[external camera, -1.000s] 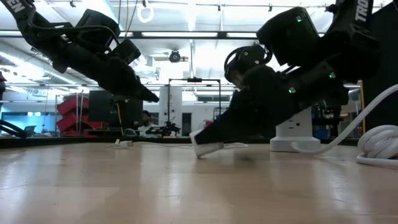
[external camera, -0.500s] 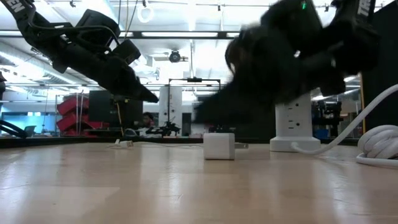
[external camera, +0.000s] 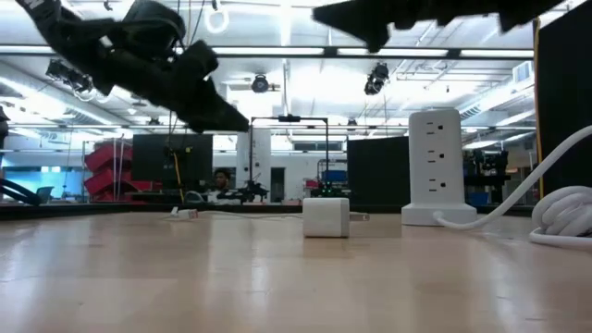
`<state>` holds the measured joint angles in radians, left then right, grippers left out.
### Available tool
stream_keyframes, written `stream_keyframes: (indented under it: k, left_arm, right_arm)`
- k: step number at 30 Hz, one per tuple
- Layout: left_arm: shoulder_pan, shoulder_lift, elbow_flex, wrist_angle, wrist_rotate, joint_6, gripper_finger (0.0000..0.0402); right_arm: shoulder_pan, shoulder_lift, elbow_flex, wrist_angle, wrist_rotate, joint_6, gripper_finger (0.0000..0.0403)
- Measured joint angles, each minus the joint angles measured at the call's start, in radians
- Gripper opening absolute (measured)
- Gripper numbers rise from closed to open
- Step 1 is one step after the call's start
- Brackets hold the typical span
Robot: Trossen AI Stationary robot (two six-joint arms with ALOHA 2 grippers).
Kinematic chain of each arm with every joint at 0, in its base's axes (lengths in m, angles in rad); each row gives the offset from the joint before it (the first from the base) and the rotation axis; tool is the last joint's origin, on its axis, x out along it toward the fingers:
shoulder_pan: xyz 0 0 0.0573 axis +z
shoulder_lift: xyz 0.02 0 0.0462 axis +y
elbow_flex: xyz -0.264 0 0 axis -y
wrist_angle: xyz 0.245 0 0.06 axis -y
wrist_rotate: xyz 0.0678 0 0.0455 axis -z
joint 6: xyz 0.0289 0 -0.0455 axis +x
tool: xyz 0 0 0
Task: Insert USB
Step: Return to Home Position
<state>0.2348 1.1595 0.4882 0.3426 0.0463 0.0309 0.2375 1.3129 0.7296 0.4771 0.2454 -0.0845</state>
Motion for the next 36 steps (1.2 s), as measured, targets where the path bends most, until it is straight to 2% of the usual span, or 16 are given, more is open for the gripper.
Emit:
stream_keyframes:
  k: [5, 10, 14, 16, 23, 28, 33, 36]
  left_arm:
    - [-0.007, -0.101, 0.083, -0.095, -0.034, 0.097, 0.0095]
    - [0.002, -0.314, 0.125, -0.281, -0.087, 0.146, 0.001]
    - [0.002, -0.521, 0.116, -0.435, -0.116, 0.15, 0.0008]
    - [0.002, -0.625, 0.101, -0.49, -0.132, 0.147, 0.0005]
    - [0.002, -0.923, -0.021, -0.555, -0.143, 0.099, 0.0001]
    - [0.002, -1.029, -0.116, -0.558, -0.143, 0.09, 0.0]
    - [0.002, -1.054, -0.195, -0.541, -0.143, 0.093, 0.0]
    - [0.003, -1.054, -0.239, -0.524, -0.143, 0.095, 0.0]
  right_arm:
    - [-0.053, -0.2, 0.0, -0.255, 0.097, -0.037, 0.0162]
    - [-0.096, -0.363, 0.0, -0.444, 0.111, -0.04, 0.0105]
    - [-0.109, -0.48, -0.002, -0.535, 0.15, -0.035, 0.0046]
    - [-0.113, -0.536, -0.026, -0.526, 0.156, -0.048, 0.0014]
    - [-0.145, -0.688, -0.202, -0.486, 0.156, -0.046, 0.001]
    - [-0.177, -0.8, -0.369, -0.358, 0.164, -0.053, 0.0004]
    - [-0.23, -0.928, -0.514, -0.2, 0.189, -0.111, 0.0001]
    - [-0.272, -1.001, -0.561, -0.181, 0.186, -0.112, 0.0001]
